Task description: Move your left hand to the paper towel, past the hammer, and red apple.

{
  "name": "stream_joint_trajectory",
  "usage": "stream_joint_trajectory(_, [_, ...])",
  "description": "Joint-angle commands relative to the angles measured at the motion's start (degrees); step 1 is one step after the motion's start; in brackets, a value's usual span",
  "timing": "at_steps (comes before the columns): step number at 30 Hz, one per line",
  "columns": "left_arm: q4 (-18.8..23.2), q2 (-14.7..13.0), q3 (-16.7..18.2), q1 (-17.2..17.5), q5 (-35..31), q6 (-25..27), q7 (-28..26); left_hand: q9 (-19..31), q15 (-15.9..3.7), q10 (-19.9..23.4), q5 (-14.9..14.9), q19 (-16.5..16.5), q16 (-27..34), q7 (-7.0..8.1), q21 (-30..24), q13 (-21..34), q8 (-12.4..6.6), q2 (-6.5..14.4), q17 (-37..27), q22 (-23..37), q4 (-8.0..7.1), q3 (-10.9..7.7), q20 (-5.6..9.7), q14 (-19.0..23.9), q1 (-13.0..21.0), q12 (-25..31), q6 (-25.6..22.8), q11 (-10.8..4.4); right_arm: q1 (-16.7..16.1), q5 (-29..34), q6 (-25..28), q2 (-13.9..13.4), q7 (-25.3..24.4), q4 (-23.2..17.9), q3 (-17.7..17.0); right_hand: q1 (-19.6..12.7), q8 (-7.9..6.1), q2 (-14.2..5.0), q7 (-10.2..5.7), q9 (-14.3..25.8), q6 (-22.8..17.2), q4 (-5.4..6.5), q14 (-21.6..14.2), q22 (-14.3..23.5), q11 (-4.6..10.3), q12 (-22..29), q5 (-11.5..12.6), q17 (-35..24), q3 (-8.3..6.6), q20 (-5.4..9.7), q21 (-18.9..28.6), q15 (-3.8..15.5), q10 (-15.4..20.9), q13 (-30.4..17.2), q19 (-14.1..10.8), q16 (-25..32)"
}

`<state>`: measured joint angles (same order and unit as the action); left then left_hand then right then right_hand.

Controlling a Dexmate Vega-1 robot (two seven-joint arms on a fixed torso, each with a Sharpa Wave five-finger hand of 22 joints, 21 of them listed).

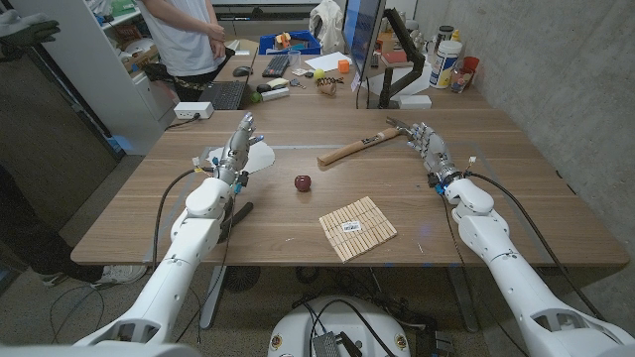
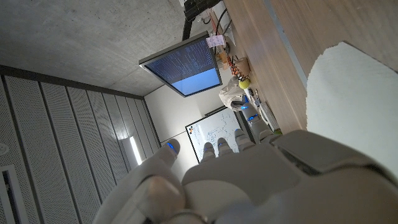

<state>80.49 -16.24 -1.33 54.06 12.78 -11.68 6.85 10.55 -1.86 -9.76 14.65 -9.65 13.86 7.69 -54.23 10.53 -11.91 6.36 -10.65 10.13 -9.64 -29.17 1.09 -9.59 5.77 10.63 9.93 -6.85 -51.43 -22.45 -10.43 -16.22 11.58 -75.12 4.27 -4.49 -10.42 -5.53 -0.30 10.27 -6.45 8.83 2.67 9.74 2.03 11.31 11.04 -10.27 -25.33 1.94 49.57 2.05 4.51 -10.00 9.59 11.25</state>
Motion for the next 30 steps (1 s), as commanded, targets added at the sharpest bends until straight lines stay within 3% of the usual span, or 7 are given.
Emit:
stream_joint_trajectory(1, [1.08, -0.53, 1.35, 0.82, -3.92, -1.56, -2.00, 0.05, -2.33, -0.40, 0.31, -12.24, 0.11, 0.18, 0.19, 0.15, -0.26, 3.35, -0.06, 0.12, 0.21, -0.63, 0.37, -5.86, 0.92, 0.32, 0.16, 0.21, 0.05, 1.20, 0.24, 1.13, 0.52, -0.01, -0.92, -0.19, -0.39, -4.81, -0.01, 0.25, -0.56, 0.02, 0.49, 0.23, -0.07, 0.35, 0.31, -0.30, -0.18, 6.56, -0.10, 2.40, 0.33, -0.30, 1.69, 0.25])
stream_joint_trajectory(30, [4.30, -5.21, 1.66, 1.84, -12.06, -2.33, -9.02, 0.07, -2.71, -0.10, 0.40, -13.17, -0.58, 1.60, 1.11, 0.16, -0.08, 2.83, 0.06, 0.20, 0.92, -1.68, 2.36, -6.17, 2.46, 0.28, -0.56, 0.06, 0.79, 2.56, -0.20, 1.78, 0.65, 0.37, -0.55, -0.03, -0.48, -4.69, 0.05, 0.24, -0.85, 0.06, 0.46, 0.24, -0.29, 0.36, 0.32, -0.30, 0.06, 6.48, -0.67, 2.41, 0.40, -0.30, 1.49, 0.25])
